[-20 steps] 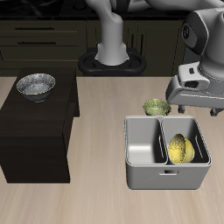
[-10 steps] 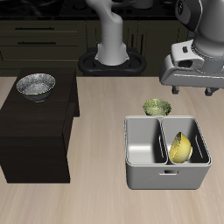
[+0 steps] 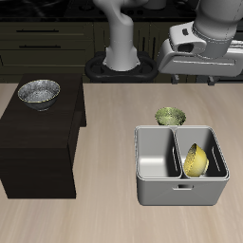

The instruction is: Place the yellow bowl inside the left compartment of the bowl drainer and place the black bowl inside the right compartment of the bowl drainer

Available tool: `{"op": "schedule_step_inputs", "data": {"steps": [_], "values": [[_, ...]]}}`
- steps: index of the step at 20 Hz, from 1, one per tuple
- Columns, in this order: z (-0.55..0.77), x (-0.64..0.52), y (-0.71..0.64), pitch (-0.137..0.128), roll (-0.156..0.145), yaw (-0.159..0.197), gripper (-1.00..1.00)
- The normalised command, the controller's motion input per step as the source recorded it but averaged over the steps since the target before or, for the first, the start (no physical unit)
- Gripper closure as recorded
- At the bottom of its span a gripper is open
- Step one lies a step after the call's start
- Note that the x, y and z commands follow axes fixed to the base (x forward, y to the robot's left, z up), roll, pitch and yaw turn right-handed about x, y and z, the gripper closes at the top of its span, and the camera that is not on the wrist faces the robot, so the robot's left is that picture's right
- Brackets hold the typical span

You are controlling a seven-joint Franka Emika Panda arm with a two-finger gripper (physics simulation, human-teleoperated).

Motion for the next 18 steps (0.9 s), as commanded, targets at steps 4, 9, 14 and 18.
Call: {"op": "schedule_step_inputs", "data": {"steps": [4,9,14,18], "values": [[0.14,-0.08,-0.47,-0.043,-0.026,0.02,-1.0],[0.02,-0.06,-0.43,-0.029,-0.036,0.043,-1.0],[0.04,-0.03,-0.48,-0.036,-0.051,0.014,-1.0],[0.01,-0.07,-0.49,-0.032,-0.027,-0.005,-1.0]]}}
